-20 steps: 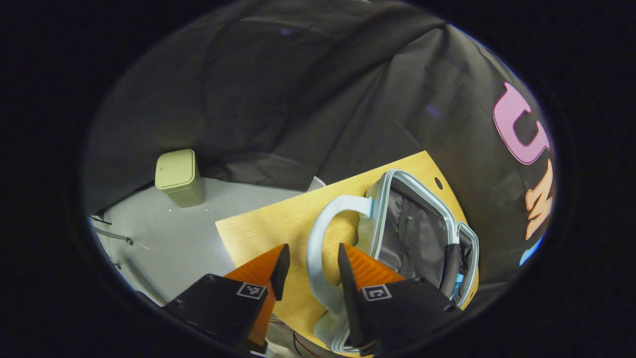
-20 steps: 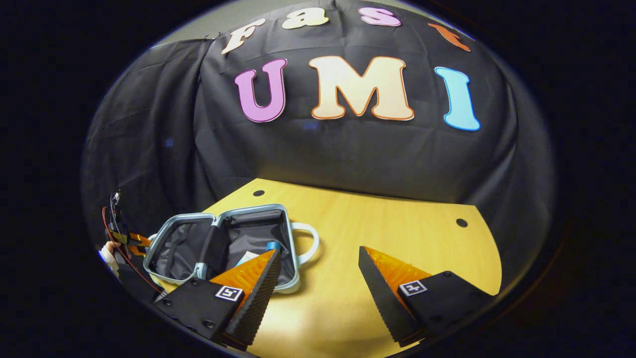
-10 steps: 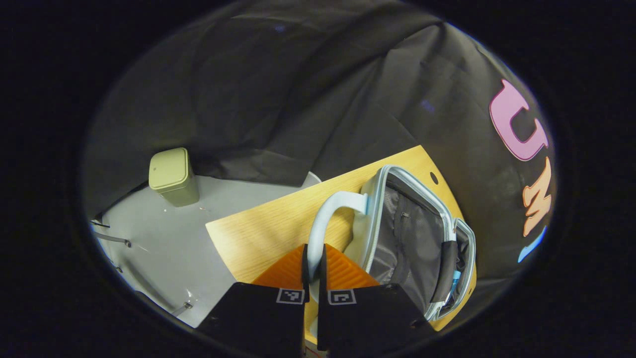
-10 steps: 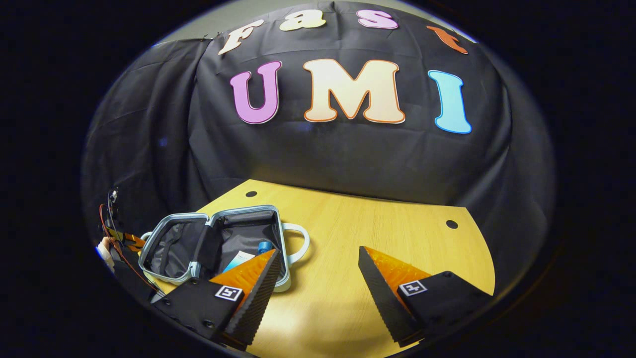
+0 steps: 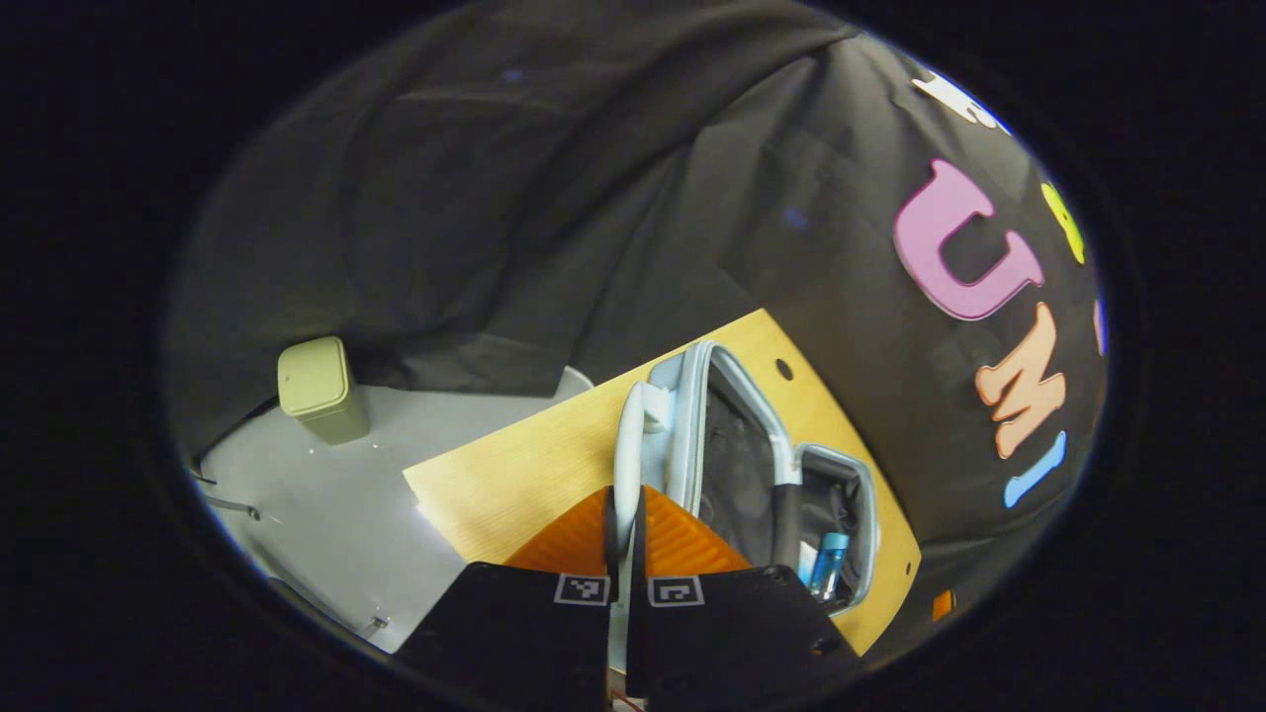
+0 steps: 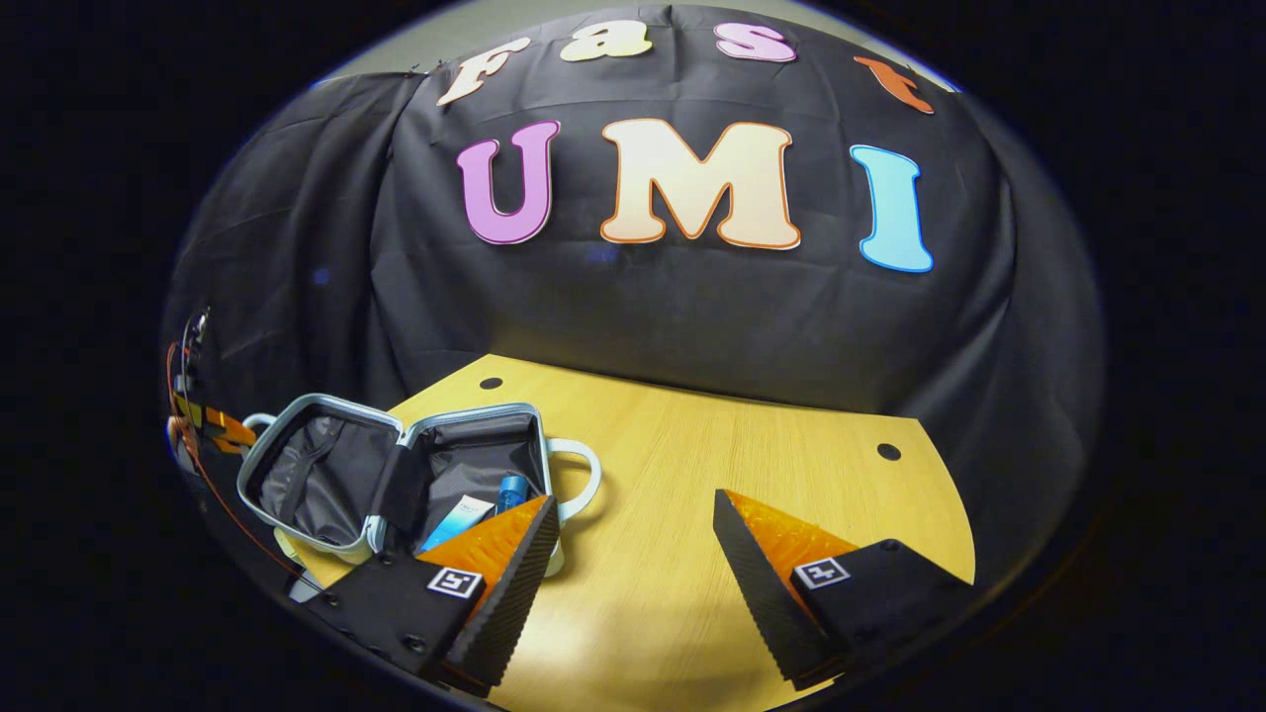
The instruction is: First open the suitcase, pack the skin care products into it, and then close the suitcase.
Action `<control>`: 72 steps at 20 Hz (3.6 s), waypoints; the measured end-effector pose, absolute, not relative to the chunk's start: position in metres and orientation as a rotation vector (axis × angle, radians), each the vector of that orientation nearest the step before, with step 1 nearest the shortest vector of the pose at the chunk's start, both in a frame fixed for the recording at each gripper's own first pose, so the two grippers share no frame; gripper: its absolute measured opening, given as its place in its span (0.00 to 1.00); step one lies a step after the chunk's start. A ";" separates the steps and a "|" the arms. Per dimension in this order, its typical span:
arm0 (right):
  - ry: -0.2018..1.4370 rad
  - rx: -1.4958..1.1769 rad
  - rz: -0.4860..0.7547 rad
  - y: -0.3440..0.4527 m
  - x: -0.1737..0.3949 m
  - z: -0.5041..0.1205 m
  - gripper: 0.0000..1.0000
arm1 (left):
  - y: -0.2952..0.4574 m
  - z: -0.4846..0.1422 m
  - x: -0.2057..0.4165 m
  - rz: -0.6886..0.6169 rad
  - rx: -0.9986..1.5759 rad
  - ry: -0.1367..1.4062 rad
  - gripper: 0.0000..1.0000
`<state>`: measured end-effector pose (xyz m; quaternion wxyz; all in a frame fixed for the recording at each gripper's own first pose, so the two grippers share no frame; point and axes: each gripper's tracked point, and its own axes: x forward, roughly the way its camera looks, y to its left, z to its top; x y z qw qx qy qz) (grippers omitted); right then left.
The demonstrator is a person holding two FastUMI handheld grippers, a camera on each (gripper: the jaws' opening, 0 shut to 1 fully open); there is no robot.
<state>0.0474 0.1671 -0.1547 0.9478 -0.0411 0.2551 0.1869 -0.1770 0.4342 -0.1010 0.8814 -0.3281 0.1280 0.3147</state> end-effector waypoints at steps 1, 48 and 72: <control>0.516 -0.083 0.381 0.167 0.048 -0.155 0.99 | 0.426 -0.088 -0.175 0.643 -0.664 0.258 0.00; 0.439 0.078 0.125 0.040 0.040 -0.131 0.95 | 0.089 -0.154 0.197 0.110 -0.276 0.685 0.04; 0.326 0.069 0.150 0.040 0.025 -0.081 0.98 | 0.008 -0.070 0.055 -0.013 -0.011 0.413 0.96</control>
